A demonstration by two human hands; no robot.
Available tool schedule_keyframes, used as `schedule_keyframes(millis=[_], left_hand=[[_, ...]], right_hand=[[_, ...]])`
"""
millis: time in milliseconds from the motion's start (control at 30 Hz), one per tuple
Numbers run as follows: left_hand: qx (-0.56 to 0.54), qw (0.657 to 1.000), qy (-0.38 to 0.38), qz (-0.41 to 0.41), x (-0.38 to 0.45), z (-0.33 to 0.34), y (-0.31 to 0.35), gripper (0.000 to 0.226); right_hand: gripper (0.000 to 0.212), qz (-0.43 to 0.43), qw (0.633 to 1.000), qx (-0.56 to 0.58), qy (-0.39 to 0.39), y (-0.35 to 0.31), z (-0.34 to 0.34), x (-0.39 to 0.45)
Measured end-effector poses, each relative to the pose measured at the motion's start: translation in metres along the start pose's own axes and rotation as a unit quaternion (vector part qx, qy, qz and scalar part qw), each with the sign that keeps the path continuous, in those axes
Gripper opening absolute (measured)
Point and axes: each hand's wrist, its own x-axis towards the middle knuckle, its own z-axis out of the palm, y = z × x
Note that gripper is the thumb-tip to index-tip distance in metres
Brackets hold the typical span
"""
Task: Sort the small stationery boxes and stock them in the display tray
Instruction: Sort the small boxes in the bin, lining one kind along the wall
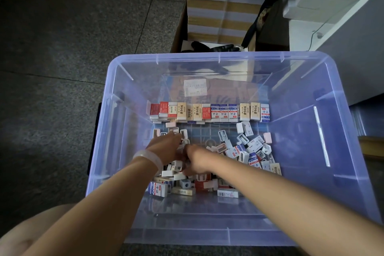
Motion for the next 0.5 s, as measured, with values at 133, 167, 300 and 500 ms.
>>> schedule_keyframes(millis=[133,167,300,500], left_hand=[[-0.078,0.996,-0.039,-0.024,-0.001,-0.007,0.001,0.042],[-0.089,0.994,-0.051,-0.024,-0.003,-0.008,0.001,0.044],[-0.111,0.992,-0.06,-0.018,-0.007,-0.008,0.003,0.045],[-0.06,0.998,-0.006,-0.024,-0.013,-0.014,0.011,0.031]], right_hand=[[0.046,-0.004,1.0,0.004,-0.014,0.004,-0.003,0.0],[0.045,-0.004,1.0,0.008,-0.014,0.006,-0.004,0.0],[0.042,0.006,1.0,0.01,0.0,0.01,-0.002,-0.002],[0.041,0.006,1.0,0.016,-0.004,0.004,0.0,-0.002]])
